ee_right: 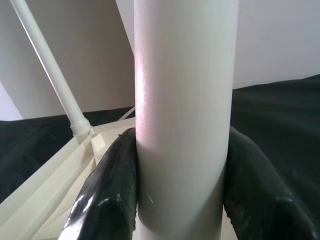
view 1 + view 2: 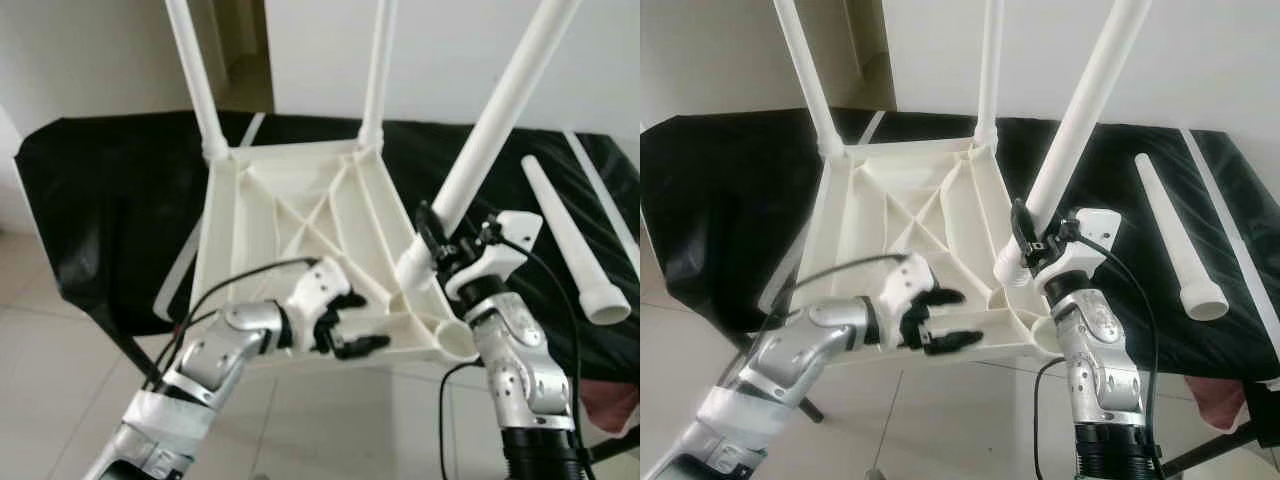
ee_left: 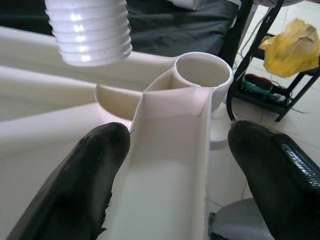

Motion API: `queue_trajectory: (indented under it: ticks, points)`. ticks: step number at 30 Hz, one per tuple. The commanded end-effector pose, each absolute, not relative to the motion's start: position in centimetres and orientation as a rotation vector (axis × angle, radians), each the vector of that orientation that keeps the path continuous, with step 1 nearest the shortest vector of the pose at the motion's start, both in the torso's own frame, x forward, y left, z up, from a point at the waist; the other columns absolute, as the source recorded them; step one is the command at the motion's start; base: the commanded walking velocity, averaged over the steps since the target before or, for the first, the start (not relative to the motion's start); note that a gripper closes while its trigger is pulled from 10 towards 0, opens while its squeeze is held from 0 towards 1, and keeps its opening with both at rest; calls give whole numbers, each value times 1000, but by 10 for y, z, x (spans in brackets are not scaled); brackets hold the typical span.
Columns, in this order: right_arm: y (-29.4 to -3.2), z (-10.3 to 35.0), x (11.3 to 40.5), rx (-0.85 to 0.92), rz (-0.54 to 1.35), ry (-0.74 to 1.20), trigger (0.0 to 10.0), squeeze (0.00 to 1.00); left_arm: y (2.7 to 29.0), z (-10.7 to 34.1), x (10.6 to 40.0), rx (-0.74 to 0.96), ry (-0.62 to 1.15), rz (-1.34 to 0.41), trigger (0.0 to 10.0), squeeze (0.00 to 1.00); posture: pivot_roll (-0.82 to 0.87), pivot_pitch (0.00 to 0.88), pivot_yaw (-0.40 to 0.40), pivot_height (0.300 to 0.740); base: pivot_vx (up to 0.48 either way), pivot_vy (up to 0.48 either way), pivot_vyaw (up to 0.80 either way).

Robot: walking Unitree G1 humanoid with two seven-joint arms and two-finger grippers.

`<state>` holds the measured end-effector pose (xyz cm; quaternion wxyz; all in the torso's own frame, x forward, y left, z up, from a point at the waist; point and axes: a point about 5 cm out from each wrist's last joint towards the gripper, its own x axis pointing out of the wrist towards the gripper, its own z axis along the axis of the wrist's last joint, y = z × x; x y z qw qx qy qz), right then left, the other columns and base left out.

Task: Building children table

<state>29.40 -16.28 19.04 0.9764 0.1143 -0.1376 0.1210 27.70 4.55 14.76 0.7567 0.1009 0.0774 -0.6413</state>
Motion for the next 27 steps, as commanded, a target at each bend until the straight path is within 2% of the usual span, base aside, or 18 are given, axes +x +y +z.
queue_trajectory:
  ticks: [1, 6, 12, 23, 27]
  points:
    - [-165, 194, 295, 217, 237, -300, 10000, 0, 47, 142, 273, 266, 192, -1427, 10000, 0, 13, 0, 10, 740, 0, 0, 0]
    - [-162, 191, 296, 218, 247, -290, 10000, 0, 50, 132, 272, 342, 222, -1406, 10000, 0, 16, 0, 6, 740, 0, 0, 0]
    - [-159, 190, 298, 220, 251, -284, 10000, 0, 56, 129, 302, 386, 232, -1202, 10000, 0, 15, 0, 2, 740, 0, 0, 0]
    - [-161, 191, 299, 220, 241, -288, 10000, 0, 62, 128, 316, 516, 198, -1121, 10000, 0, 10, 0, 3, 740, 0, 0, 0]
    - [-162, 190, 299, 222, 232, -289, 10000, 0, 65, 134, 330, 532, 166, -1020, 10000, 0, 10, 0, 8, 740, 0, 0, 0]
